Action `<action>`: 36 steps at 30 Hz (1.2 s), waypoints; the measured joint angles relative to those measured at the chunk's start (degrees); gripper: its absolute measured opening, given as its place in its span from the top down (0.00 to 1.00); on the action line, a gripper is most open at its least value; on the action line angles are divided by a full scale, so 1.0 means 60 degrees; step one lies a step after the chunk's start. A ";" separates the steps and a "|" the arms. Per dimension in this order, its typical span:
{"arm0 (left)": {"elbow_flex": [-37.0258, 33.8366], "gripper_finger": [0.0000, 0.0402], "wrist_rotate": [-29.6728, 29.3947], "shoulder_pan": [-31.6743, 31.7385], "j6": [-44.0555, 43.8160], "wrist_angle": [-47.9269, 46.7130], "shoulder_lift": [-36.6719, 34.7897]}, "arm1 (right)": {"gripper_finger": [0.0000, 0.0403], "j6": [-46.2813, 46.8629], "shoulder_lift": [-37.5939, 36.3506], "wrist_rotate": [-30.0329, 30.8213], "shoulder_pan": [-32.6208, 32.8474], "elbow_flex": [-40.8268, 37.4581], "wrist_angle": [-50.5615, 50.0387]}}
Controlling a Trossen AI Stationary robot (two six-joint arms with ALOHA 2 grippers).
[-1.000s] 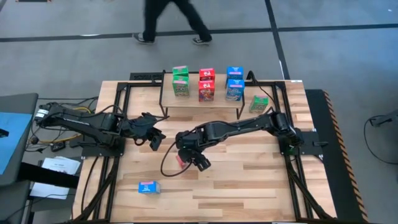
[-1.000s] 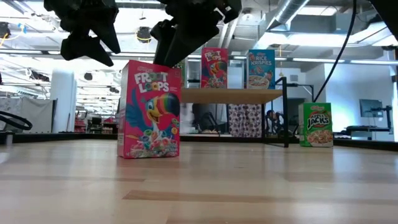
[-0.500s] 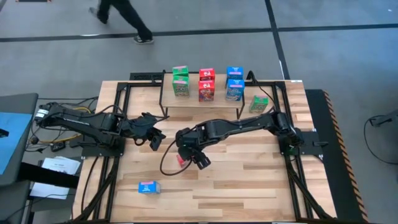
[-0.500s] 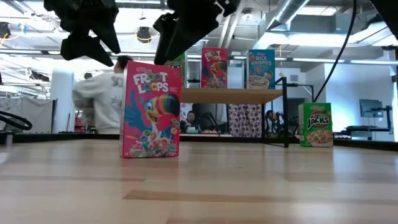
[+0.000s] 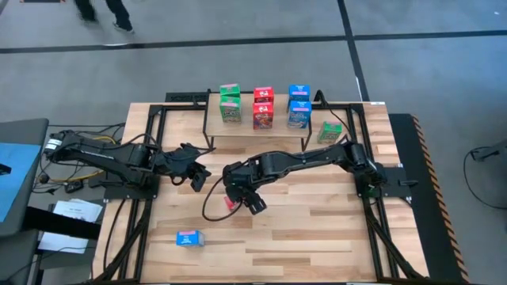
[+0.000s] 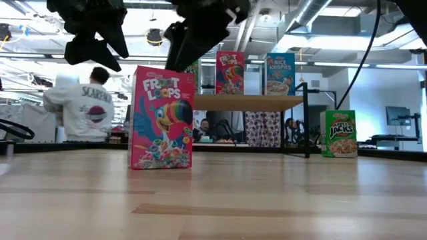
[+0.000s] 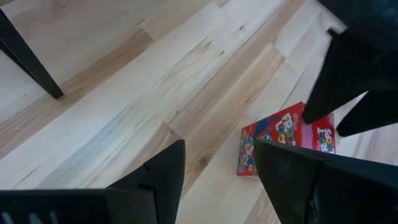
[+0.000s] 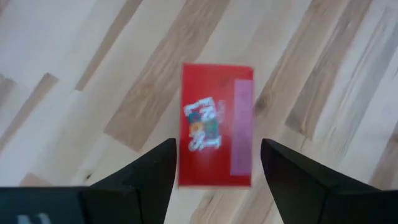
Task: Stack cereal on shelf
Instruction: Put the red cereal box on the shelf aligned with the other red cereal boxes
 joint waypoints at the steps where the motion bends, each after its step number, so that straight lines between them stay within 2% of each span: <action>1: 0.0000 0.55 0.0000 0.0000 0.0002 0.0000 0.0000 | 0.35 0.0006 0.0068 0.0000 -0.0003 0.0000 0.0080; 17: 0.0000 0.55 -0.0020 0.0000 -0.0023 -0.0025 0.0004 | 0.36 -0.0016 0.0293 0.0022 0.0033 -0.0011 -0.0246; 26: 0.0000 0.55 -0.0095 0.0000 -0.0027 -0.0053 0.0004 | 0.48 0.0018 0.0245 0.0025 0.0033 -0.0007 -0.0295; 33: 0.0000 0.55 -0.0095 0.0000 -0.0027 -0.0095 0.0004 | 0.49 0.0029 0.0245 0.0022 0.0033 0.0000 -0.0338; 36: 0.0000 0.55 -0.0098 0.0000 -0.0027 -0.0095 0.0004 | 0.49 0.0033 0.0252 0.0025 0.0033 0.0349 -0.1051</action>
